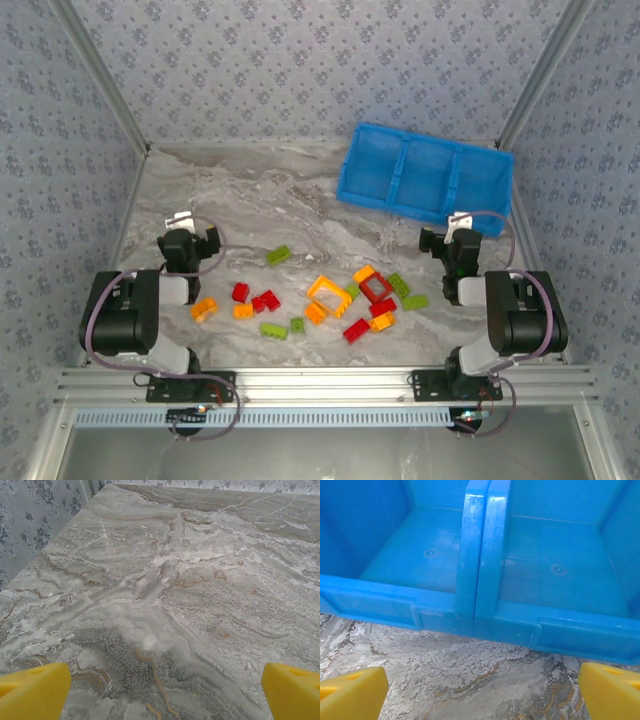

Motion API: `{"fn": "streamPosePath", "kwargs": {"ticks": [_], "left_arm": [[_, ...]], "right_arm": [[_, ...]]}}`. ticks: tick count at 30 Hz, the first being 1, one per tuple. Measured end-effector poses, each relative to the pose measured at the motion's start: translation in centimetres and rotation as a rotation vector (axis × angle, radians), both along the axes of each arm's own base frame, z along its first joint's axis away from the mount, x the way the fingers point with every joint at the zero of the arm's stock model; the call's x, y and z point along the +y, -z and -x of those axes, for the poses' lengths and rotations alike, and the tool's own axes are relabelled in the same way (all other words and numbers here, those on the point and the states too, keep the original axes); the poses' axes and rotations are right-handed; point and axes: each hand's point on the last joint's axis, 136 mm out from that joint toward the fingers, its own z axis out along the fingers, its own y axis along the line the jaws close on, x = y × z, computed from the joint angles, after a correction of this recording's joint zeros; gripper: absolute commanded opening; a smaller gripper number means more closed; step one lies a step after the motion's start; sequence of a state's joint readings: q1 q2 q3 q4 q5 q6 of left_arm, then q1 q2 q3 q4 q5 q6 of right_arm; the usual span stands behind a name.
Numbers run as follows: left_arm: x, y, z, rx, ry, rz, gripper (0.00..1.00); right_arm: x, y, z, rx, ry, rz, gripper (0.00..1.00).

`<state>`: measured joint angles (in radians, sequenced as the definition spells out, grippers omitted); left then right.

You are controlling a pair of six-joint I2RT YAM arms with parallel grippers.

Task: Sort the legos into containers by color

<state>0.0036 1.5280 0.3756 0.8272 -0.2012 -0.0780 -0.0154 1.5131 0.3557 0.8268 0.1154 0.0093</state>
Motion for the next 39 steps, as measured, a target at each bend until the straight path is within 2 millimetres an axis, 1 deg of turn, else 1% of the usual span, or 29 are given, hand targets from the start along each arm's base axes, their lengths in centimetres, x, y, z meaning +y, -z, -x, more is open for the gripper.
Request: {"fn": "streamPosePath", "kwargs": {"ticks": [25, 27, 28, 29, 30, 31, 32, 33, 34, 35, 36, 37, 38, 39], "left_arm": [[0.0, 0.0, 0.0, -0.001, 0.002, -0.003, 0.98], [-0.2, -0.4, 0.2, 0.004, 0.006, -0.014, 0.98], [-0.6, -1.0, 0.6, 0.014, 0.009, -0.028, 0.98], [-1.2, -2.5, 0.9, 0.001, 0.021, -0.039, 0.98], [-2.0, -4.4, 1.1, -0.03, 0.039, -0.041, 0.98], [-2.8, -6.7, 1.2, -0.072, 0.055, -0.041, 0.98], [-4.1, -10.8, 1.3, -0.156, 0.084, -0.043, 0.98], [-5.3, -14.2, 1.6, -0.231, 0.109, -0.045, 0.98], [-6.4, -17.2, 1.9, -0.288, 0.134, -0.049, 0.98], [-8.2, -21.3, 2.5, -0.365, 0.177, -0.037, 0.98], [-9.5, -24.1, 3.0, -0.406, 0.207, -0.014, 0.98], [-11.2, -28.3, 3.7, -0.443, 0.251, 0.042, 0.98], [-11.9, -31.4, 4.1, -0.451, 0.267, 0.111, 0.98], [-11.9, -34.0, 4.4, -0.461, 0.259, 0.179, 0.98]], "right_arm": [[0.0, -0.1, -0.1, -0.003, 0.0, 0.0, 1.0], [-0.1, -0.2, 0.1, 0.004, 0.007, 0.005, 1.0], [-0.1, -0.3, 0.2, 0.018, 0.013, 0.012, 1.0], [-0.1, -1.2, 0.5, 0.029, 0.022, 0.023, 1.0], [0.1, -2.5, 0.6, 0.028, 0.025, 0.033, 1.0], [0.4, -5.2, 0.5, -0.003, 0.03, 0.044, 1.0], [0.7, -8.5, 0.5, -0.051, 0.034, 0.054, 1.0], [1.1, -12.7, 0.4, -0.132, 0.039, 0.055, 1.0], [1.4, -16.3, 0.6, -0.189, 0.042, 0.047, 1.0], [1.8, -21.2, 1.1, -0.252, 0.048, 0.026, 1.0], [2.0, -24.7, 1.6, -0.289, 0.05, -0.004, 1.0], [2.0, -30.8, 2.5, -0.382, 0.053, -0.059, 1.0], [1.7, -34.8, 3.6, -0.441, 0.066, -0.114, 1.0], [1.4, -38.0, 4.7, -0.492, 0.079, -0.165, 0.99]]}}
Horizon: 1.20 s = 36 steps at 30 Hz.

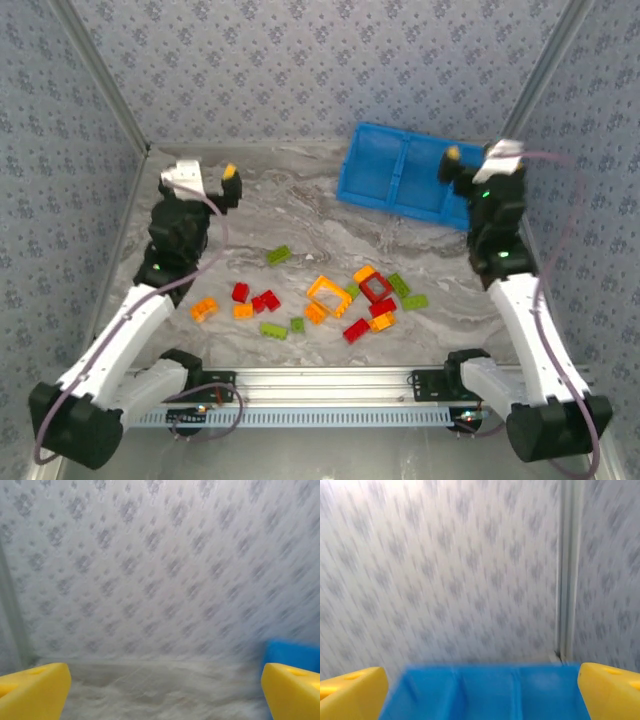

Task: Sort the legos into containers by color

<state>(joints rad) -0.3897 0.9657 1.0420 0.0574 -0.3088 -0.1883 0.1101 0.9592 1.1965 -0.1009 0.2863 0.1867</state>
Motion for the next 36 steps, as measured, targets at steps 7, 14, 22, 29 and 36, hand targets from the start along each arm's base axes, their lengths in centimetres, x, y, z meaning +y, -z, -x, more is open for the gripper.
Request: {"fn": "streamPosePath", "kwargs": {"ticks": [7, 14, 22, 29, 36], "left_arm": [[-1.6, -3.7, 1.9, 0.175, 0.174, 0.238, 0.95], [-11.2, 2.6, 6.8, 0.467, 0.511, 0.209, 0.95], [-18.2, 8.2, 11.5, 0.605, 0.669, 0.078, 0.94], [-22.4, 11.0, 12.6, 0.64, 0.702, -0.006, 0.94], [-22.6, 11.5, 11.9, 0.641, 0.674, -0.017, 0.94]], "right_arm": [[-0.7, 2.7, 2.3, 0.214, -0.002, -0.208, 0.8], [-1.3, 16.6, -2.9, 0.702, 0.036, -0.215, 0.8], [-3.8, 27.4, -8.7, 1.009, 0.046, -0.242, 0.74], [-4.1, 31.4, -13.2, 1.082, 0.004, -0.255, 0.73], [-4.3, 34.3, -16.6, 1.122, -0.018, -0.244, 0.55]]}}
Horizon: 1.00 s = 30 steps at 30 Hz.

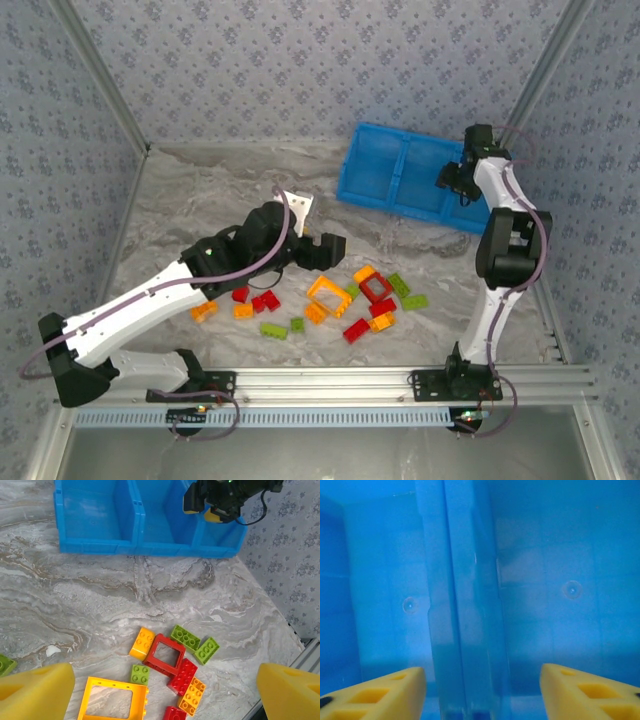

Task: Sort the legos into containers by color

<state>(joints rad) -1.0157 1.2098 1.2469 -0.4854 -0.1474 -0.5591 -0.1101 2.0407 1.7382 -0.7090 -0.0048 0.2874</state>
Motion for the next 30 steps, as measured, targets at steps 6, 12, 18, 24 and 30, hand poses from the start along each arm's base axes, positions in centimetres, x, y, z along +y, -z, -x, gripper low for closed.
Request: {"fn": "streamPosePath", "kwargs": {"ticks": [6, 12, 18, 24, 30], "left_arm": [[0.3, -0.4, -0.2, -0.016, -0.017, 0.008, 0.94], [1.7, -0.7, -0.4, -0.038, -0.064, -0.01, 0.94], [3.8, -1.2, -0.7, -0.072, -0.132, -0.039, 0.96], [6.7, -1.8, -0.4, -0.11, -0.198, -0.055, 0.97], [9.3, -0.8, -0.2, -0.1, -0.257, -0.081, 0.97]], "right_arm": [[-0.1, 0.6, -1.6, 0.01, -0.02, 0.009, 0.36], [0.6, 0.2, -1.6, 0.023, -0.067, 0.055, 0.13], [3.3, 0.2, -1.5, 0.039, -0.116, 0.076, 0.08], [10.6, 0.1, -1.3, 0.031, -0.219, 0.075, 0.07], [18.3, 0.0, -0.4, 0.024, -0.305, 0.057, 0.06]]}}
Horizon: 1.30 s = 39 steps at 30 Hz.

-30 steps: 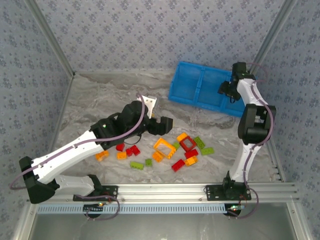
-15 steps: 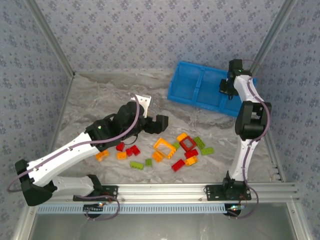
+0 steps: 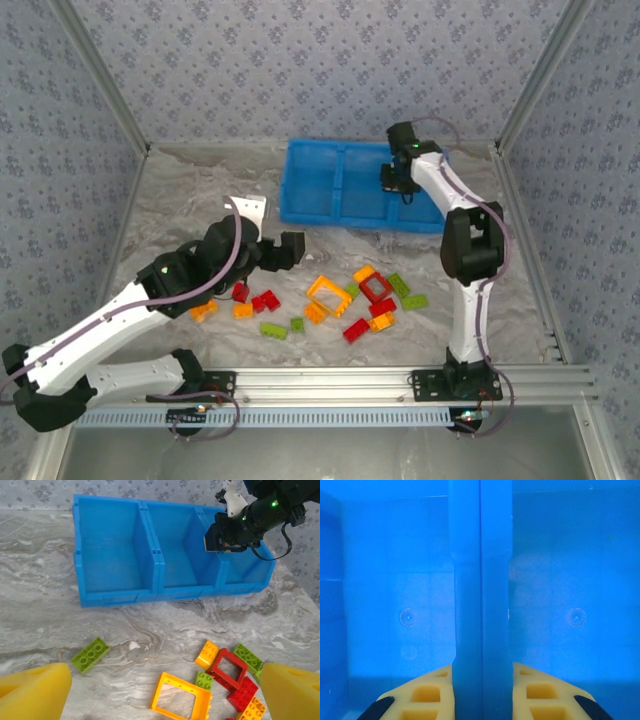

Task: Sort the legos into containers by color

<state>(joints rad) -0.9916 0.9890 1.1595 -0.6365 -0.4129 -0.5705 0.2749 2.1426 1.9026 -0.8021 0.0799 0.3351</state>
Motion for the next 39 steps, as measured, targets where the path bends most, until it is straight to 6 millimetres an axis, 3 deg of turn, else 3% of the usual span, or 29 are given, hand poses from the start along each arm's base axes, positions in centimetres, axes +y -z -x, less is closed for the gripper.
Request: {"fn": "streamPosePath", "kwargs": {"ticks": [6, 13, 19, 24, 29, 33, 36, 39], "left_arm": [[1.9, 1.5, 0.6, 0.031, -0.031, -0.02, 0.97], [2.9, 2.0, 0.9, 0.041, -0.054, -0.023, 0.97], [3.5, 2.2, 1.2, 0.051, -0.066, -0.023, 0.97], [3.2, 2.3, 1.4, 0.063, -0.047, -0.019, 0.97], [2.0, 2.9, 2.0, 0.106, 0.009, -0.005, 0.94], [0.9, 4.4, 2.5, 0.156, 0.046, 0.007, 0.92], [0.5, 6.3, 3.2, 0.199, 0.068, -0.002, 0.9], [0.2, 8.1, 3.9, 0.235, 0.078, -0.006, 0.88]], "right_arm": [[5.3, -0.1, -0.4, -0.021, -0.042, -0.02, 0.05], [7.5, -0.2, -0.6, -0.02, -0.042, -0.033, 0.07], [7.7, -0.3, -0.8, -0.021, -0.032, -0.027, 0.42], [7.9, -2.3, 0.0, -0.074, -0.052, -0.024, 0.47], [7.3, -9.4, 4.1, -0.203, -0.103, -0.028, 0.43], [7.4, -13.2, 10.4, -0.284, -0.173, -0.039, 0.39], [8.2, -12.0, 16.1, -0.264, -0.256, -0.042, 0.38], [8.3, -7.2, 20.9, -0.155, -0.314, -0.004, 0.38]]}}
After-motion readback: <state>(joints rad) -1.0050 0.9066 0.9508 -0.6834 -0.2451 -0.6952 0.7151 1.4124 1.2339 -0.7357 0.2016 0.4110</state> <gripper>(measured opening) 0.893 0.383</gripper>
